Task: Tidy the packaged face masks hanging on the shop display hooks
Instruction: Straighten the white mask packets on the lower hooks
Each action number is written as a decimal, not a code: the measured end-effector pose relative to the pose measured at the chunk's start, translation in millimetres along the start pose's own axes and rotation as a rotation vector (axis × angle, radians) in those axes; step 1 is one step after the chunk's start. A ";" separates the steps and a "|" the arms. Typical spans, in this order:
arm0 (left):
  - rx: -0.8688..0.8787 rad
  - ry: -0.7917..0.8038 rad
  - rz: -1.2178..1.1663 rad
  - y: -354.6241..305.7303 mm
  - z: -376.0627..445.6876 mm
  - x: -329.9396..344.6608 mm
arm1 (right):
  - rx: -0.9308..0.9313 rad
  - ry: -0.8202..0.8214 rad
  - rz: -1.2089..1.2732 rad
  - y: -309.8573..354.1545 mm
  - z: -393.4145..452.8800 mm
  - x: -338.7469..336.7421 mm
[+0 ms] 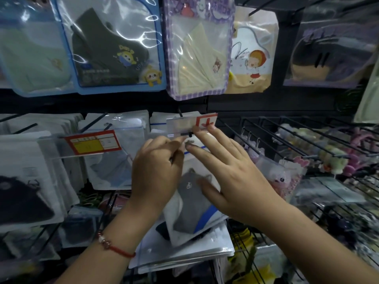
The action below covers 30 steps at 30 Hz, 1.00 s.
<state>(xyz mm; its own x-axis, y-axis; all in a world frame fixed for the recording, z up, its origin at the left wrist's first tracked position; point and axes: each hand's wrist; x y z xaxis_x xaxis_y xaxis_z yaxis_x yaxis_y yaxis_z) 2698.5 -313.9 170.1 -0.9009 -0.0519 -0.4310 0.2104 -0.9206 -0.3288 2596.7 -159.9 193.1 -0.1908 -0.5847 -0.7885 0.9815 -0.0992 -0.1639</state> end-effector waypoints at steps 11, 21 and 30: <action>0.111 0.031 0.413 30.7 -15.3 20.9 | 0.009 -0.015 0.041 2.3 -0.3 10.0; 0.012 0.233 0.318 33.5 -86.4 -1.0 | 0.079 0.106 0.116 14.3 -31.3 33.6; -0.029 0.592 0.205 37.6 -177.7 7.9 | 0.404 0.306 0.345 17.8 -124.0 101.9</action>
<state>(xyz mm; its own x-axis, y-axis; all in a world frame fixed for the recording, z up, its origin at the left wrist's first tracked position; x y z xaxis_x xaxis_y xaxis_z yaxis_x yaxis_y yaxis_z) 2766.7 -280.1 5.0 -0.4796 0.0046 -0.8775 0.3743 -0.9034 -0.2093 2592.5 -121.4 36.3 0.2018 -0.3860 -0.9001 0.9050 -0.2778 0.3221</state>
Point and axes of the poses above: each hand's wrist, its own z-axis towards the middle knuckle, its own x-axis out of the palm, y = z × x, and after that the axes turned 3 degrees about y, right-handed
